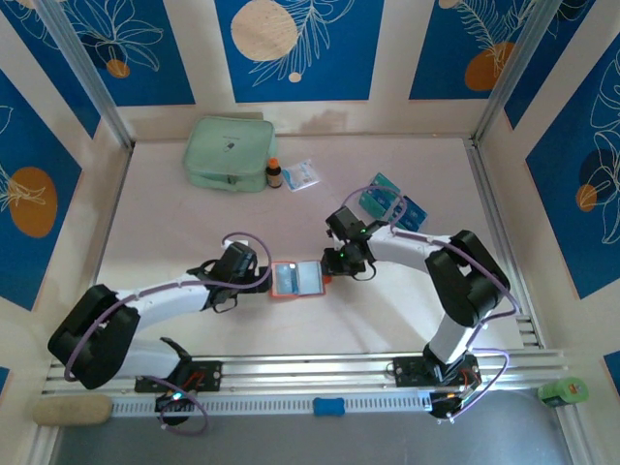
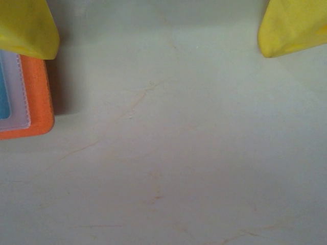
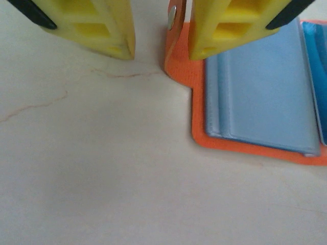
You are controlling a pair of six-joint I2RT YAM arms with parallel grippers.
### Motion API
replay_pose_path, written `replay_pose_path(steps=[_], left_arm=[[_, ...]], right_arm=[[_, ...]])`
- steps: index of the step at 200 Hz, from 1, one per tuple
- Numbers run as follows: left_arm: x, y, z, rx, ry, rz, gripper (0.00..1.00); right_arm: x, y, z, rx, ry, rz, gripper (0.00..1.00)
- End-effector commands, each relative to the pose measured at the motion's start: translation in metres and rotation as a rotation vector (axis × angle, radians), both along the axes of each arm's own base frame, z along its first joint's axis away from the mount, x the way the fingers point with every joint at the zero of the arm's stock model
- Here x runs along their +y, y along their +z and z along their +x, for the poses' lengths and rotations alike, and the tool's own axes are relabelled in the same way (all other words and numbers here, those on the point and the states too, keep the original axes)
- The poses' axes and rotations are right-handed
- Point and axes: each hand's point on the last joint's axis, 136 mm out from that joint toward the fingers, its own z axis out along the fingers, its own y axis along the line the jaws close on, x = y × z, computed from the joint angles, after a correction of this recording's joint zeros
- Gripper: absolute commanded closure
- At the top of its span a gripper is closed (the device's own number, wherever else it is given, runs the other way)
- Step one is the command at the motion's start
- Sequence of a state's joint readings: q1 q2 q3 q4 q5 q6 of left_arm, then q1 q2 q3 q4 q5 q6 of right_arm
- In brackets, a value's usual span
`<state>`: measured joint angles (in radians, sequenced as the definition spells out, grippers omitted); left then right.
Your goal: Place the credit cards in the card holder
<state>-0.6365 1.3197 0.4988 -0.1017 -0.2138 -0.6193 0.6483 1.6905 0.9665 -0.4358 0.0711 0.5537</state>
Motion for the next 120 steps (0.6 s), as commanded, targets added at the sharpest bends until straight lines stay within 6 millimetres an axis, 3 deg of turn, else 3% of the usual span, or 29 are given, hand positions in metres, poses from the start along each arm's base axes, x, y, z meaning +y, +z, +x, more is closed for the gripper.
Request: replay_pose_path(steps=[1, 26, 64, 120], left_arm=[[-0.002, -0.001, 0.004, -0.002, -0.011, -0.005, 0.00], [-0.002, -0.005, 0.004, 0.007, -0.014, 0.004, 0.00], [-0.001, -0.009, 0.003, 0.015, -0.017, 0.014, 0.00], [0.000, -0.013, 0.002, 0.024, -0.019, 0.021, 0.00]], right_arm=[[0.009, 0.034, 0.004, -0.048, 0.000, 0.070, 0.66], [0.023, 0.052, 0.004, -0.067, 0.013, 0.130, 0.70], [0.055, 0.054, 0.003, -0.031, 0.039, 0.245, 1.00], [0.089, 0.033, -0.003, 0.034, 0.075, 0.292, 1.00]])
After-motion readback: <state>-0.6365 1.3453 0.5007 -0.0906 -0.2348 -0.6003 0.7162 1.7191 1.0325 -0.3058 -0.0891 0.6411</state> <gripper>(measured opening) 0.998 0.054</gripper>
